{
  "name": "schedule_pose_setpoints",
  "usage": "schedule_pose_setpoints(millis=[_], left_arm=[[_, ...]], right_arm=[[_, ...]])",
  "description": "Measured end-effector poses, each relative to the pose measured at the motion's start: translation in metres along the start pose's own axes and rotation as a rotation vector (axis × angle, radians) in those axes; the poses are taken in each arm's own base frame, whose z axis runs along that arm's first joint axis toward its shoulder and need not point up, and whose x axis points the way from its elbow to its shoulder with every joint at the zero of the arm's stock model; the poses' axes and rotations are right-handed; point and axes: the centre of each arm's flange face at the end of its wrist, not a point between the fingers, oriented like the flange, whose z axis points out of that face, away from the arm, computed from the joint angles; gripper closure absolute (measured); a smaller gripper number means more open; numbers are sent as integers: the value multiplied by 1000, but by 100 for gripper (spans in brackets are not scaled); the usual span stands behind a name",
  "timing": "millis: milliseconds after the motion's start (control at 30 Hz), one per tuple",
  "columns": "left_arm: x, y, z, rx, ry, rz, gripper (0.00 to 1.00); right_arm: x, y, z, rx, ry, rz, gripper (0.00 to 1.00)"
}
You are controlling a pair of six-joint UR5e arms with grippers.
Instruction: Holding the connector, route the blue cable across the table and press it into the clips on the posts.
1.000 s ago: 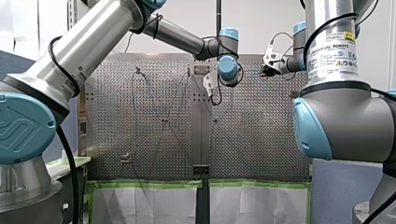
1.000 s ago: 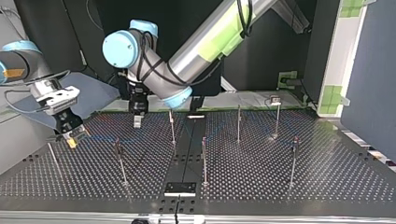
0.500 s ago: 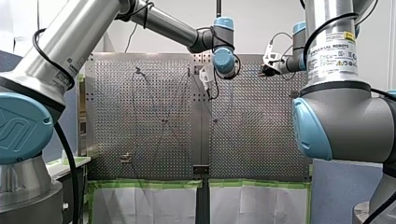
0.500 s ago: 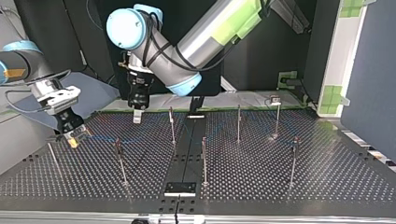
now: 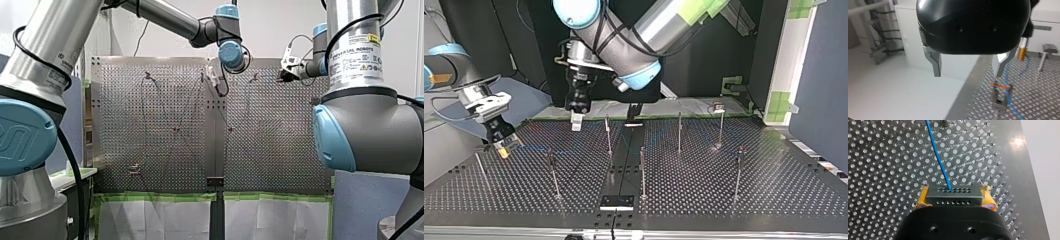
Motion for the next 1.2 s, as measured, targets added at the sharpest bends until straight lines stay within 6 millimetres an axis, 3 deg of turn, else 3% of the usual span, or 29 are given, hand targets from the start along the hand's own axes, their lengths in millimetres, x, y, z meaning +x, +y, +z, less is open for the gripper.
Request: schedule_pose_setpoints(millis=[700,1200], left_arm=[[-61,31,-45,-58,-179,-49,0],[-20,55,-68,-59,-188,-34,0]], right_arm=[[-2,1,1,0,-1,4,100],[-3,2,1,0,-3,2,100]])
